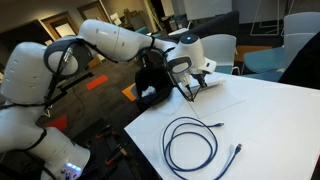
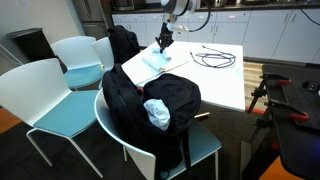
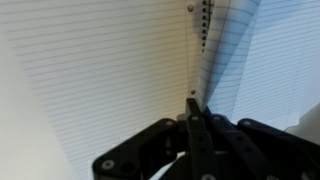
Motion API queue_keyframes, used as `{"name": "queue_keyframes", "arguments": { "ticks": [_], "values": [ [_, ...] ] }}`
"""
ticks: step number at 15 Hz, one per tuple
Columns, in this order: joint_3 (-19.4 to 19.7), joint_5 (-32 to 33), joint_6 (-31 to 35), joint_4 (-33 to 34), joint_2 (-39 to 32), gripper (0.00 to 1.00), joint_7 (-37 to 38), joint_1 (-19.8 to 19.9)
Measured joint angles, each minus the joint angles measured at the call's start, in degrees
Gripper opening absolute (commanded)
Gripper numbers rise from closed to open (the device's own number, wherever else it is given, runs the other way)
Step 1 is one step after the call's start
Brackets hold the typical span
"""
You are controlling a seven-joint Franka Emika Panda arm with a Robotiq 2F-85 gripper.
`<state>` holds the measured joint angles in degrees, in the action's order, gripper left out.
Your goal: Move the data cable to the right the right then flip the pages in the book
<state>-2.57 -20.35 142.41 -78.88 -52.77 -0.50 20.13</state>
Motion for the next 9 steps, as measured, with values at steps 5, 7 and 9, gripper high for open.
{"name": "queue_keyframes", "arguments": {
  "ticks": [5, 7, 9],
  "values": [
    [9.44, 8.07, 0.46, -4.93, 3.63, 0.01, 8.42, -7.81],
    [12.47, 11.41, 1.05, -5.88, 3.92, 0.01, 11.49, -10.35],
    [14.87, 14.26, 2.67, -6.66, 3.94, 0.29, 13.87, -12.29]
  ]
}}
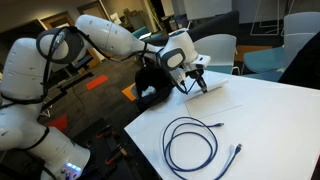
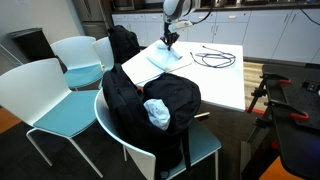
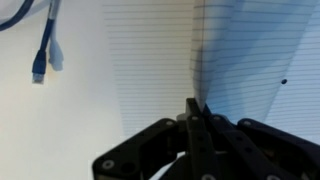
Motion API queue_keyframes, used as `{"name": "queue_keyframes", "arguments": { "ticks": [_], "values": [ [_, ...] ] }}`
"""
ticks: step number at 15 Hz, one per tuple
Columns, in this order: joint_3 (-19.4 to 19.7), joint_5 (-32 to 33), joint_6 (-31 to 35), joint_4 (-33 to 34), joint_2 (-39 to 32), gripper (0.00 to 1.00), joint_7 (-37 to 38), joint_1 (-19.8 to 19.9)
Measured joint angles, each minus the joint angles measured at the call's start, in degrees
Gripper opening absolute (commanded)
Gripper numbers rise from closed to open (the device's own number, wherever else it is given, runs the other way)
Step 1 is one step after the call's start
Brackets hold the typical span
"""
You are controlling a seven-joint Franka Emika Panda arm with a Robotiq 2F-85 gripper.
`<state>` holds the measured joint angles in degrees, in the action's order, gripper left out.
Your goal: Move the data cable to the right the right then flip the pages in the book
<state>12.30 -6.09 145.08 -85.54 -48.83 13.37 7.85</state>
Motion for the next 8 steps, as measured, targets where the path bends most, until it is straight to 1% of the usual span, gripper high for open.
{"name": "queue_keyframes", "arguments": {
  "ticks": [2, 3, 5, 7, 8],
  "values": [
    [1.69, 2.12, 1.35, -0.71, 0.00, 0.41, 1.77, -1.34],
    [2.47, 3.13, 1.58, -1.01, 0.00, 0.50, 2.71, -1.91],
    [3.96, 4.79, 1.78, -1.51, 0.00, 0.66, 4.08, -2.92],
    [5.41, 6.36, 1.79, -2.02, 0.07, 0.79, 5.21, -3.85],
    [5.97, 7.08, 1.78, -2.30, 0.17, 0.87, 5.39, -4.21]
  ]
}}
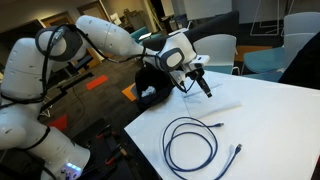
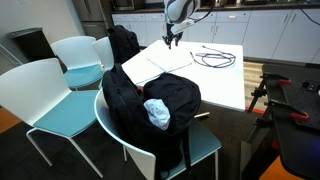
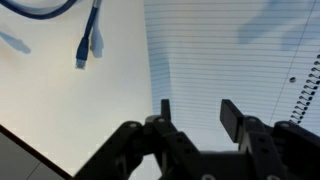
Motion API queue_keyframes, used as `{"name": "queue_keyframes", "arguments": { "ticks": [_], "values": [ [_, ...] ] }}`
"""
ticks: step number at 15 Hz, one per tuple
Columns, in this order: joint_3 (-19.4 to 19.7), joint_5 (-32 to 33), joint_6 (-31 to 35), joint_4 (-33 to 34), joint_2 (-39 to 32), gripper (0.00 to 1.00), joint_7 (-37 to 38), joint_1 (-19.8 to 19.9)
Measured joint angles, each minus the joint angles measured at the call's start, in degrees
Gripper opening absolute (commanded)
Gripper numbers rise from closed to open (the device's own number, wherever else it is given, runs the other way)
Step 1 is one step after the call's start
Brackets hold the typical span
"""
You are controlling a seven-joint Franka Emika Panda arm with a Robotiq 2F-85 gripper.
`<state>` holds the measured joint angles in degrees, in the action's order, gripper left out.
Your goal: Move the data cable to the right the right then flip the pages in the book
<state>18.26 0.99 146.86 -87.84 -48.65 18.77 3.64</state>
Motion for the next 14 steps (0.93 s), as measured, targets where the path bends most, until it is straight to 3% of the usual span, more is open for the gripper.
{"name": "queue_keyframes", "arguments": {
  "ticks": [2, 5, 14],
  "values": [
    [0.85, 1.26, -0.08, -0.79, 0.58, 1.00, 0.32, -0.69],
    [0.44, 1.55, 0.13, -3.23, 3.70, 1.00, 0.27, -1.08],
    [-9.10, -5.05, 0.04, -17.60, 22.96, 1.00, -6.30, 2.17]
  ]
}}
